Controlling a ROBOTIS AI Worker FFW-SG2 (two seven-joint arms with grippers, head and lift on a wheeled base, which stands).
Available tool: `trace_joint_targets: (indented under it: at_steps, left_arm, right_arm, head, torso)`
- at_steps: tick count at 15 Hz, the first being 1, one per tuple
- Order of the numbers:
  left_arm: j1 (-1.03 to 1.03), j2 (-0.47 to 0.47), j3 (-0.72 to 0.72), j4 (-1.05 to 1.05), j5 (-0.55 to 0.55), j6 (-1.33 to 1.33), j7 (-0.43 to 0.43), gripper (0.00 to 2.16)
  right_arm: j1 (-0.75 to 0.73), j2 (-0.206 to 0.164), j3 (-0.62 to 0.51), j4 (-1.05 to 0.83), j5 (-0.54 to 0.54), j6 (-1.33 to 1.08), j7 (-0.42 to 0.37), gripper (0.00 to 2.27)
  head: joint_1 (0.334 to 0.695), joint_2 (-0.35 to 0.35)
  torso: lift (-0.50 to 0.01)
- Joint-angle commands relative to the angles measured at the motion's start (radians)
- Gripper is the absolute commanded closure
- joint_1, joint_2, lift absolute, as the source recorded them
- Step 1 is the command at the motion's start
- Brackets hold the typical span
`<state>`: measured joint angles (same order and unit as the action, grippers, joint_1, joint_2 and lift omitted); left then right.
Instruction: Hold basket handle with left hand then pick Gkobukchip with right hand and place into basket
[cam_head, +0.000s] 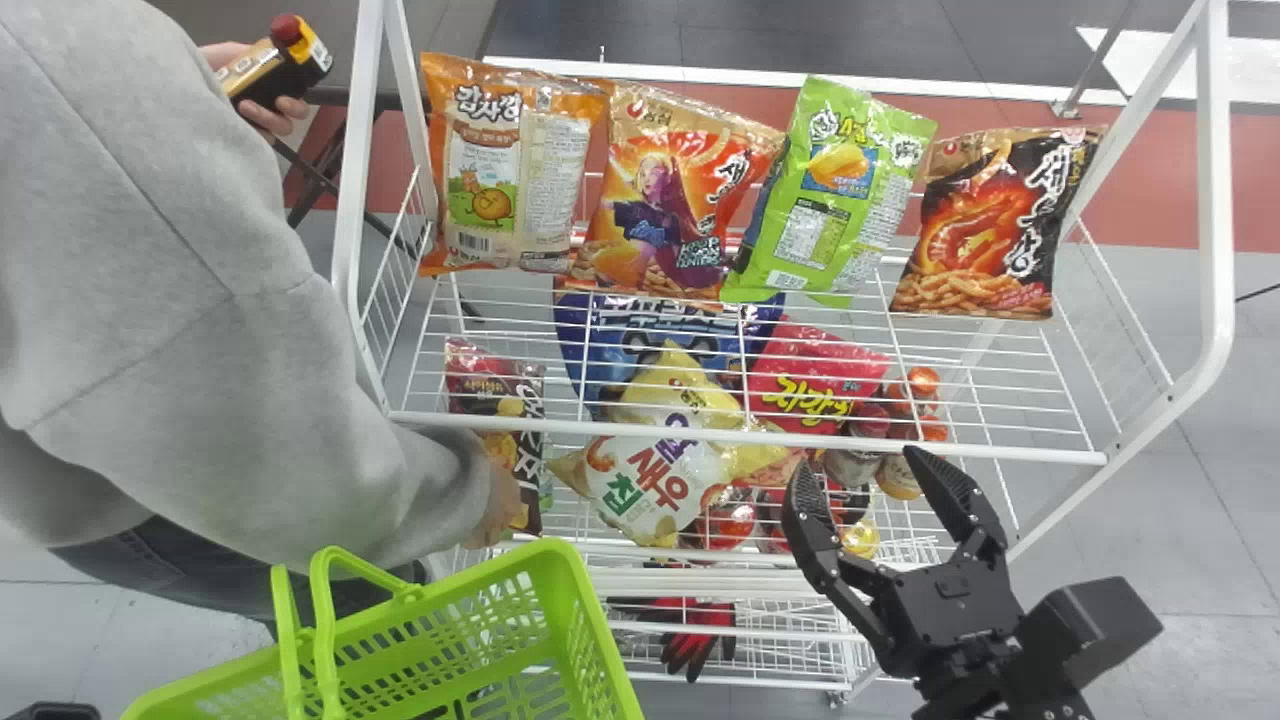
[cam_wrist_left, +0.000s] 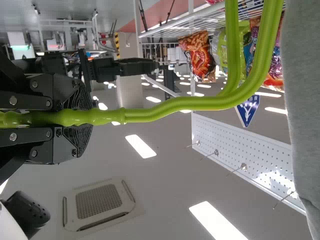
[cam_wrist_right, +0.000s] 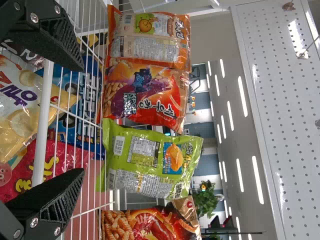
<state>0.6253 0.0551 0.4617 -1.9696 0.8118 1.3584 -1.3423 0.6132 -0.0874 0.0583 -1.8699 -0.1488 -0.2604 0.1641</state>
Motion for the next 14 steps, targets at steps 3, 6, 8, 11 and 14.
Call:
trace_joint_targets:
  at_steps: [3, 6, 8, 11, 14]
  left_arm:
    - [-0.001, 0.0, -0.001, -0.002, 0.001, 0.003, 0.002, 2.15]
    - [-0.001, 0.002, -0.001, -0.002, 0.001, 0.003, 0.002, 2.15]
    - [-0.001, 0.002, -0.001, -0.002, 0.0, 0.003, 0.003, 2.15]
    - [-0.004, 0.002, -0.005, -0.002, 0.0, 0.003, 0.005, 2.15]
    - [-0.007, 0.003, -0.006, -0.002, 0.0, 0.009, 0.005, 2.15]
  right_arm:
    - [0.0, 0.0, 0.0, -0.003, 0.0, -0.001, 0.0, 0.09]
    - [0.0, 0.0, 0.0, -0.005, 0.002, 0.002, 0.0, 0.09]
    - [0.0, 0.0, 0.0, -0.005, 0.0, -0.001, 0.0, 0.09]
    - [-0.003, 0.0, 0.0, -0.005, 0.0, 0.002, 0.0, 0.09]
    - [-0.038, 0.003, -0.008, -0.006, 0.002, 0.051, -0.008, 0.08]
  head:
    - [0.695, -0.061]
    - [0.695, -0.062]
    - [0.695, -0.062]
    - [0.695, -0.063]
    - [0.695, -0.064]
  torso:
    - [0.0]
    - [0.0]
    - [0.0]
    - [0.0]
    - [0.0]
